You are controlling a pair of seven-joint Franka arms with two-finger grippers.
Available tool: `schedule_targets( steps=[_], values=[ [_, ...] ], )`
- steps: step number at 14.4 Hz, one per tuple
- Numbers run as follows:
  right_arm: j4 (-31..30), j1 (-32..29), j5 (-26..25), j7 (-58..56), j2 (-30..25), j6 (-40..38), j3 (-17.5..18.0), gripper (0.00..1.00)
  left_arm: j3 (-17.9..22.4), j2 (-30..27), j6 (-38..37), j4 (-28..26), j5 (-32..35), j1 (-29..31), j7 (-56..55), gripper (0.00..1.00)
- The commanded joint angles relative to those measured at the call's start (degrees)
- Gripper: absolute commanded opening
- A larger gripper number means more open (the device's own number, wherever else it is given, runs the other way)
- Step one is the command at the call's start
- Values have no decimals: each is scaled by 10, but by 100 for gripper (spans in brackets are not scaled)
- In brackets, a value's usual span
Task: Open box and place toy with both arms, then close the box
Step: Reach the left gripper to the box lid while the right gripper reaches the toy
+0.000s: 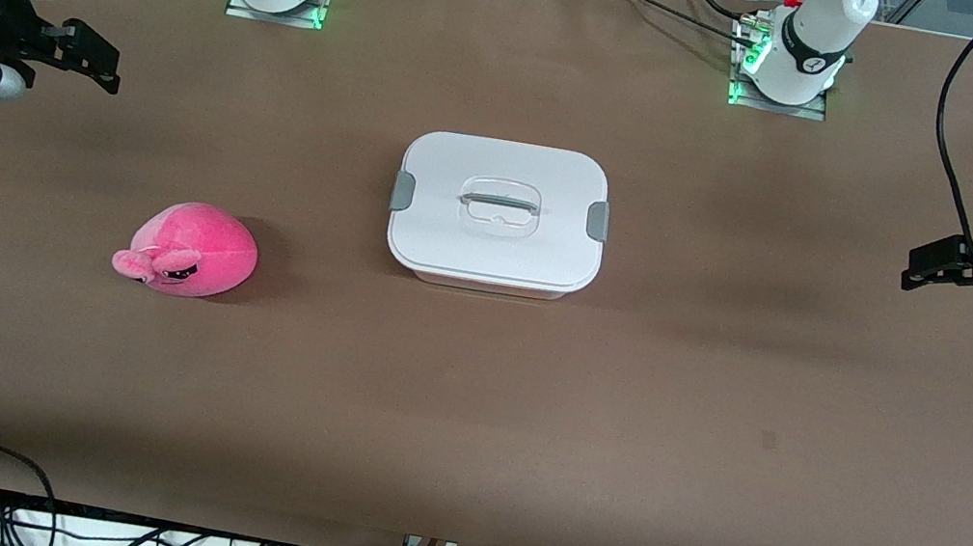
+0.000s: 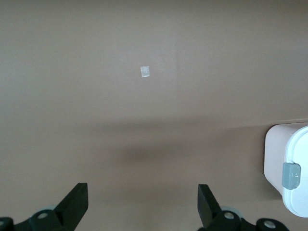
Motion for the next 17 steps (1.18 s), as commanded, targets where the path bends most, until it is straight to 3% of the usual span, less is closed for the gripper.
schedule_targets(
  steps=[1, 13, 17],
  values=[
    [15, -6, -5, -12, 6, -10, 1, 100, -2, 10, -4, 19, 15, -1, 4, 100],
    [2, -6, 1, -16, 6, -3, 0, 100, -3, 15, -3, 21, 10, -2, 3, 100],
    [-18, -6, 1, -16, 20, 36, 0, 100, -4, 17, -4, 20, 5, -4, 6, 100]
  ],
)
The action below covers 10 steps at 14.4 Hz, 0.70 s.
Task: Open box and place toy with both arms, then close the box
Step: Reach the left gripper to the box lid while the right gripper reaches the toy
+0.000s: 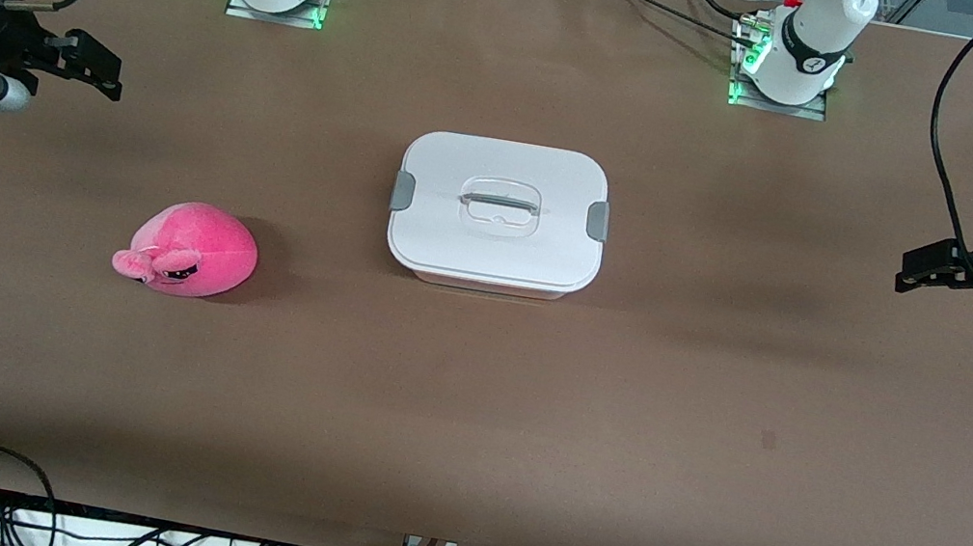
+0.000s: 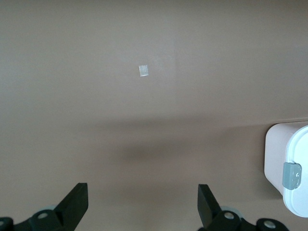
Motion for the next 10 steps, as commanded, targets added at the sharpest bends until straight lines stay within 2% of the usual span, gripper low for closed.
schedule_targets(
  steps=[1, 5, 10],
  values=[
    [-17, -4, 1, -10, 15, 38, 1, 100, -6, 9, -3, 19, -7, -4, 7, 100],
    [-26, -4, -1, -29, 65, 97, 1, 100, -62, 14, -2, 18, -15, -37, 1, 100],
    [-39, -4, 1, -29, 129, 179, 1, 100, -74, 38, 11, 18, -15, -166, 9, 100]
  ],
)
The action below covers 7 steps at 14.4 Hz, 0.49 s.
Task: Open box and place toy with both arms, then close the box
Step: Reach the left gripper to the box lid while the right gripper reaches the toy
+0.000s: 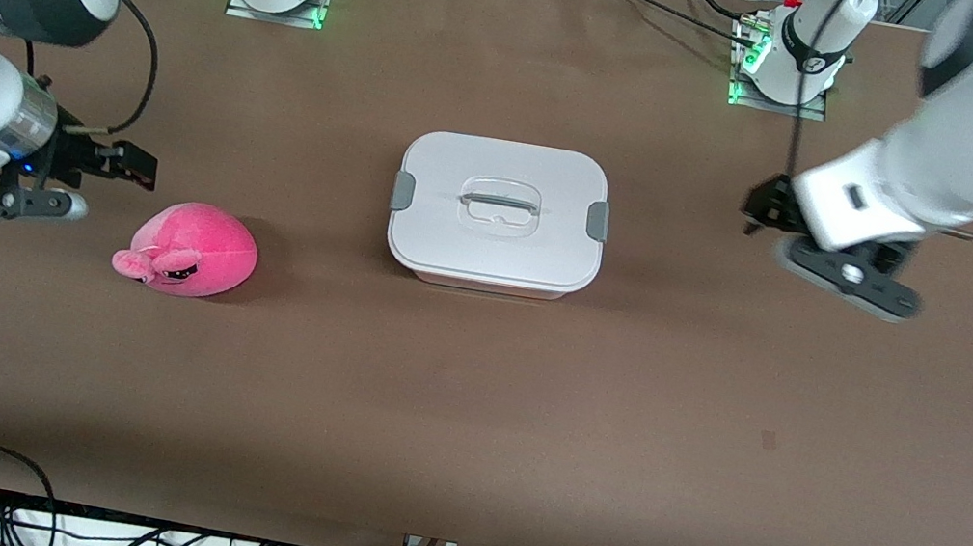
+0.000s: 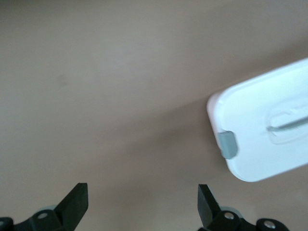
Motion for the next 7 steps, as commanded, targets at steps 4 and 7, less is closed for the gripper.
schedule_targets(
  steps=[4, 7],
  values=[
    [-108, -3, 1, -12, 24, 155, 2, 100, 7, 83, 78, 17, 2, -184, 10, 100],
    [-147, -4, 2, -30, 24, 195, 2, 100, 7, 138, 163, 16, 2, -223, 83, 100]
  ],
)
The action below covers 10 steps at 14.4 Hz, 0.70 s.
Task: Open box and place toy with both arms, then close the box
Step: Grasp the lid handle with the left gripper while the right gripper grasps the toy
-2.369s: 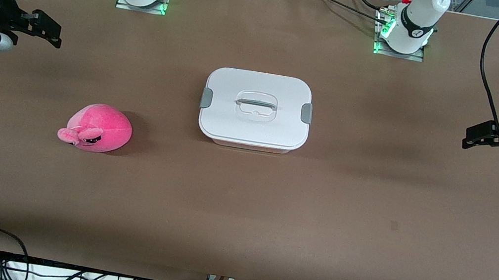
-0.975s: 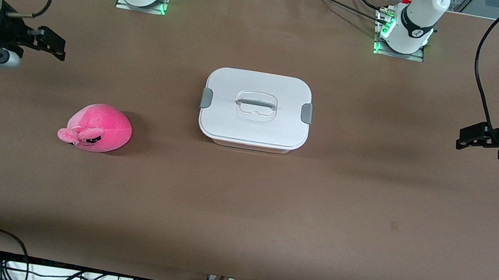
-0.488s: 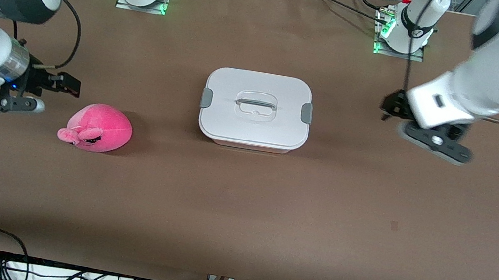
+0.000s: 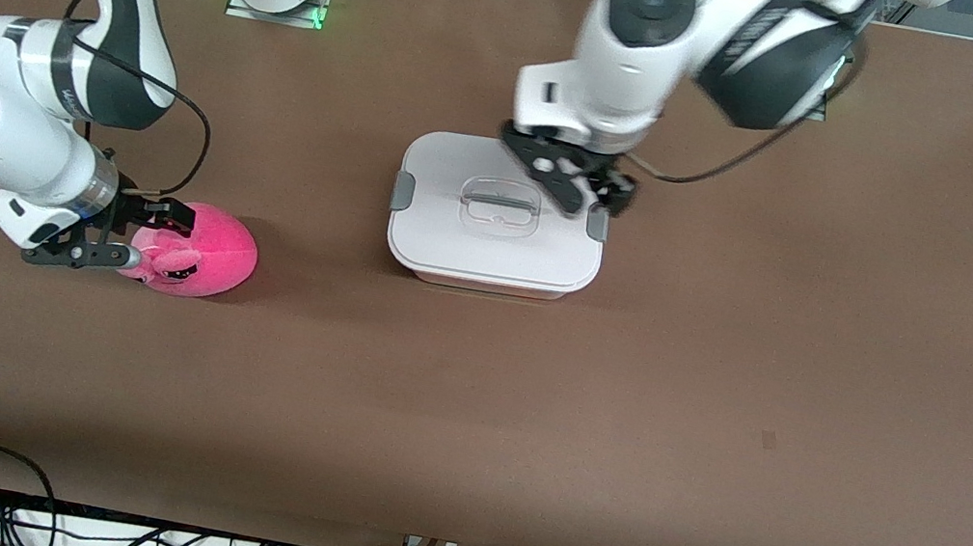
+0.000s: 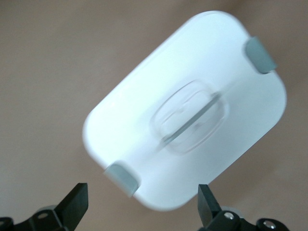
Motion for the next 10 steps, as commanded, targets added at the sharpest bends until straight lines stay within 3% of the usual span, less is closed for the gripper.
schedule_targets(
  steps=[1, 4, 10],
  values=[
    [-43, -4, 2, -20, -18, 41, 2, 100, 11, 55, 60, 17, 2, -20, 98, 100],
    [-49, -4, 2, -20, -13, 58, 2, 100, 11, 97, 125, 17, 35, -47, 178, 100],
    [-93, -5, 3, -57, -5, 117, 2, 100, 11, 103, 127, 15, 68, -63, 308, 100]
  ],
)
